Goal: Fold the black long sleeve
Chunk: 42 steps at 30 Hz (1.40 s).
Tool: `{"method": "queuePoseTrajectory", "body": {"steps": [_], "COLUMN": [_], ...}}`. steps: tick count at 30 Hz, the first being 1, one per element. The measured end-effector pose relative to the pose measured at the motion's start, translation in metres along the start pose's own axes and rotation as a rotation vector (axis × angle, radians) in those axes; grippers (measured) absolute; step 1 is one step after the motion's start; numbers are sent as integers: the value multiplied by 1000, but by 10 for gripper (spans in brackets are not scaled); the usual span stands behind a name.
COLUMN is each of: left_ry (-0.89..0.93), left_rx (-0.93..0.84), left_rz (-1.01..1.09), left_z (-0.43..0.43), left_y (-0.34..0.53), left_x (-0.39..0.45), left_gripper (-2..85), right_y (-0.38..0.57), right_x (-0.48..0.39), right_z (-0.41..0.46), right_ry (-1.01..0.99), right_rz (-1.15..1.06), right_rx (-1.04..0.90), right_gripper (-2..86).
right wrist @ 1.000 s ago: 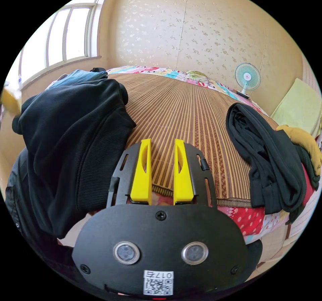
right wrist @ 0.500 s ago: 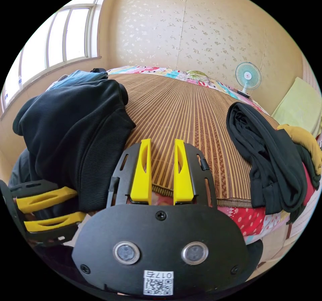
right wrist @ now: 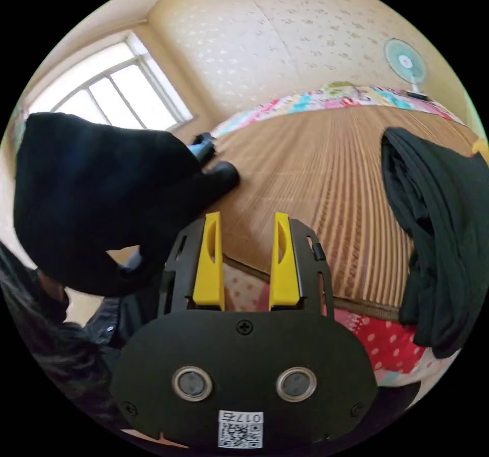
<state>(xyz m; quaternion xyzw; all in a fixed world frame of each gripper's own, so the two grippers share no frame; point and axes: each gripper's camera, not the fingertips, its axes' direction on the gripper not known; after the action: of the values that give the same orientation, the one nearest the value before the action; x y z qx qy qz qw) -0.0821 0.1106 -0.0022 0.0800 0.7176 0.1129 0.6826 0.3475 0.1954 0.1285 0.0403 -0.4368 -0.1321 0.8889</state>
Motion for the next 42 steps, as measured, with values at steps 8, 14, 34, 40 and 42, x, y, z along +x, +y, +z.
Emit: {"method": "queuePoseTrajectory", "body": {"steps": [8, 14, 34, 40, 42], "left_ry": [405, 870, 163, 154, -8], "left_rx": [239, 413, 379, 483, 448], "left_rz": [15, -47, -201, 2, 40], "left_z": [-83, -78, -204, -170, -150], "left_y": [-38, -51, -71, -124, -167], "left_x": [0, -20, -52, -5, 14], "left_gripper": [4, 4, 2, 1, 1], "right_y": [-29, -36, -77, -74, -96], "right_x": [-60, -98, -286, -367, -387], "right_z": [-89, -85, -312, -347, -358], "right_ry": [-401, -703, -120, 32, 119], "right_rz": [-203, -355, -251, -352, -337], "right_rx": [176, 78, 801, 967, 952], "right_gripper": [149, 170, 21, 20, 25]}}
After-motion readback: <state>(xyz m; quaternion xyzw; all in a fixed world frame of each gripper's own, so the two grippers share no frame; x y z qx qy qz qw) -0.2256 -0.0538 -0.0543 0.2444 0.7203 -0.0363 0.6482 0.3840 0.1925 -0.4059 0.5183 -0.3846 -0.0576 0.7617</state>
